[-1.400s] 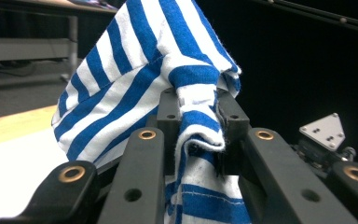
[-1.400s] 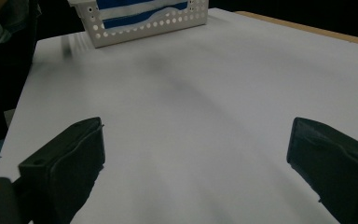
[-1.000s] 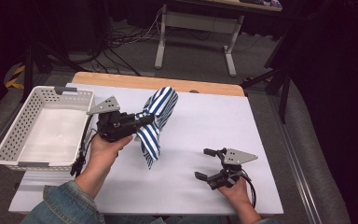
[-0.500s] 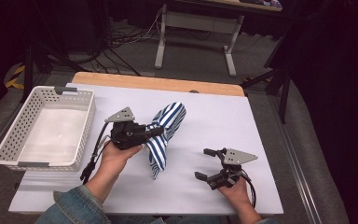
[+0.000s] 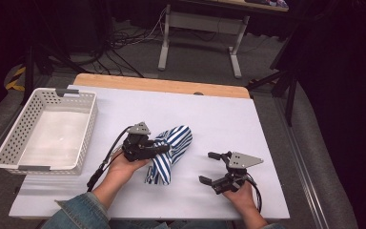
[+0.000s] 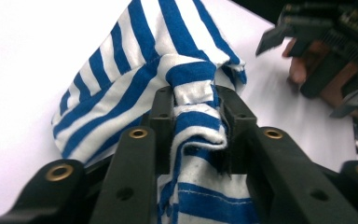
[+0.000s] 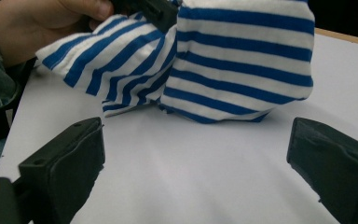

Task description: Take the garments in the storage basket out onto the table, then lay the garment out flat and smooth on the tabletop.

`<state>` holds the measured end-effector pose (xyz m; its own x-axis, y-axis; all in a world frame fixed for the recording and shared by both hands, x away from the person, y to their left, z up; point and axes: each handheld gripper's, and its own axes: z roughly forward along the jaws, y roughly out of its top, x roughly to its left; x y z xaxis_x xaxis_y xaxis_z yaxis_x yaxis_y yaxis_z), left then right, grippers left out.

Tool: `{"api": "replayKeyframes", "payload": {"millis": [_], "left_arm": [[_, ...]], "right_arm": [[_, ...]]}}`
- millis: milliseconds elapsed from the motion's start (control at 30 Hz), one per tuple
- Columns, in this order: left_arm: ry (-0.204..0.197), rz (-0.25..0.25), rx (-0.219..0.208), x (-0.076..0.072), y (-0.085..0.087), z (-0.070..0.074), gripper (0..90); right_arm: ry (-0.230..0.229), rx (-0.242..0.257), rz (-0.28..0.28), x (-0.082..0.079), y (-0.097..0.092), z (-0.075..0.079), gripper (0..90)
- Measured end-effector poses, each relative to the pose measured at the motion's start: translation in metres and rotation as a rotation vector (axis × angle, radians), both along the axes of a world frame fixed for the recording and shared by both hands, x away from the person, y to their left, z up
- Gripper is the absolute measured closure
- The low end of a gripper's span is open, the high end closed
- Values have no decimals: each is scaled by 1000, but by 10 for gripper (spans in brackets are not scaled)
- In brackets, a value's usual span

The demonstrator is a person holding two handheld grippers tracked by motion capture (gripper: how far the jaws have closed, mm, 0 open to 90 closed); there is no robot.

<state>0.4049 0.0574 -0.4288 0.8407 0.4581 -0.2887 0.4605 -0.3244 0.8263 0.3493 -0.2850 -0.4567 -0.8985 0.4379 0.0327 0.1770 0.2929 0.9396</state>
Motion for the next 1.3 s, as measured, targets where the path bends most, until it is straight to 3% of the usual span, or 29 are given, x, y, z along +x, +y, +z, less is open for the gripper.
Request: {"api": "replayKeyframes", "payload": {"millis": [67,233,267,333,367,500,700,1067,1300], "left_arm": [[21,-16,3,0,-3,-4,672],[31,-55,63,-1,-10,-10,556],[19,-64,71,-1,-10,-10,476],[13,-66,74,-2,-10,-9,432],[0,-63,72,-3,-8,-6,307],[-13,-57,51,-6,-2,1,211],[-35,-19,30,-11,18,13,215],[-48,21,16,-20,47,19,240],[-44,26,9,-22,58,20,250]], "right_arm": [[0,-1,0,0,0,0,48],[1,-4,1,0,1,0,48],[0,-6,-1,-1,1,0,48],[0,-6,-2,-1,1,0,48],[-1,-7,-7,-1,0,0,47],[5,-8,-21,-1,0,3,46],[-5,-14,-26,-3,5,15,54],[29,-82,7,7,28,48,271],[15,-143,61,13,48,64,359]]}}
